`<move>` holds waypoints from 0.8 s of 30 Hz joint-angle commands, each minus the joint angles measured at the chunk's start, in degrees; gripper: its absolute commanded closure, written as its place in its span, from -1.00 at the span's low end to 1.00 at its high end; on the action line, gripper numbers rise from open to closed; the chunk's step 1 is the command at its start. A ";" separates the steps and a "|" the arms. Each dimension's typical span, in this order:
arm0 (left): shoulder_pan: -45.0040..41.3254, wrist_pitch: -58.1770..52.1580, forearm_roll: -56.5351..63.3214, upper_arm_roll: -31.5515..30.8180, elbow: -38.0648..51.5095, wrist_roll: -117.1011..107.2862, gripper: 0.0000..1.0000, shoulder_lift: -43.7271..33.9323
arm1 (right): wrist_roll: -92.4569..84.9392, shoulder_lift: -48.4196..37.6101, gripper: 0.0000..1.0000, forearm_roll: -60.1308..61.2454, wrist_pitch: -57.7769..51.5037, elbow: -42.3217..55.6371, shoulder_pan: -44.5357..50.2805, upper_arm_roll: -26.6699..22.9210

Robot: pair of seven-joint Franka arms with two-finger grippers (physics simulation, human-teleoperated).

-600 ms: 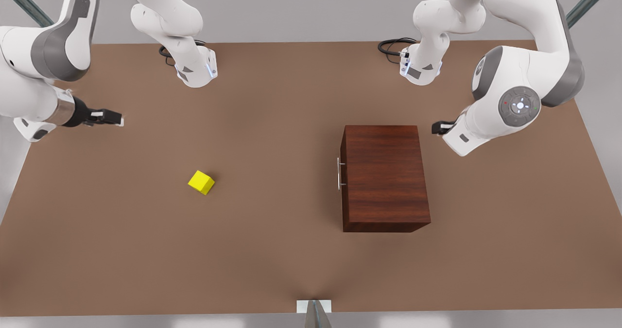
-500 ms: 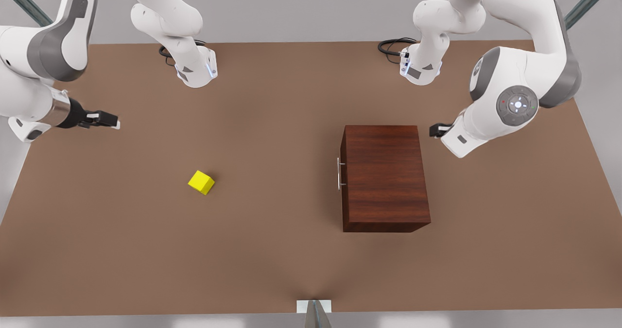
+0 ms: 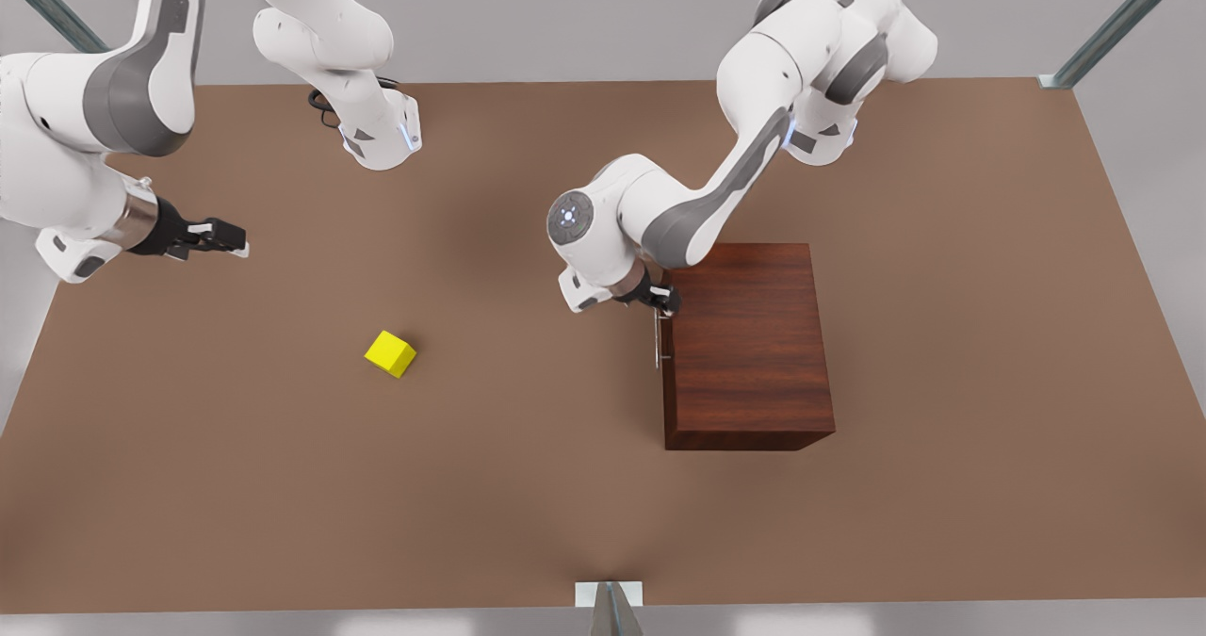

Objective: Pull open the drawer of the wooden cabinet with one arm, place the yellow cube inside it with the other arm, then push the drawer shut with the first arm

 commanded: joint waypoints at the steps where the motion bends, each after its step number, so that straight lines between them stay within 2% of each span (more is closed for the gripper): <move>1: -1.07 3.32 1.09 0.18 1.25 -23.51 -0.81 1.06 | -0.85 -0.05 -1.00 0.03 0.16 0.03 -0.87 -0.06; 24: -1.07 5.87 1.18 2.64 1.16 -35.20 -0.80 7.04 | -0.94 -0.05 -1.00 0.12 -0.01 -0.06 -0.87 -0.06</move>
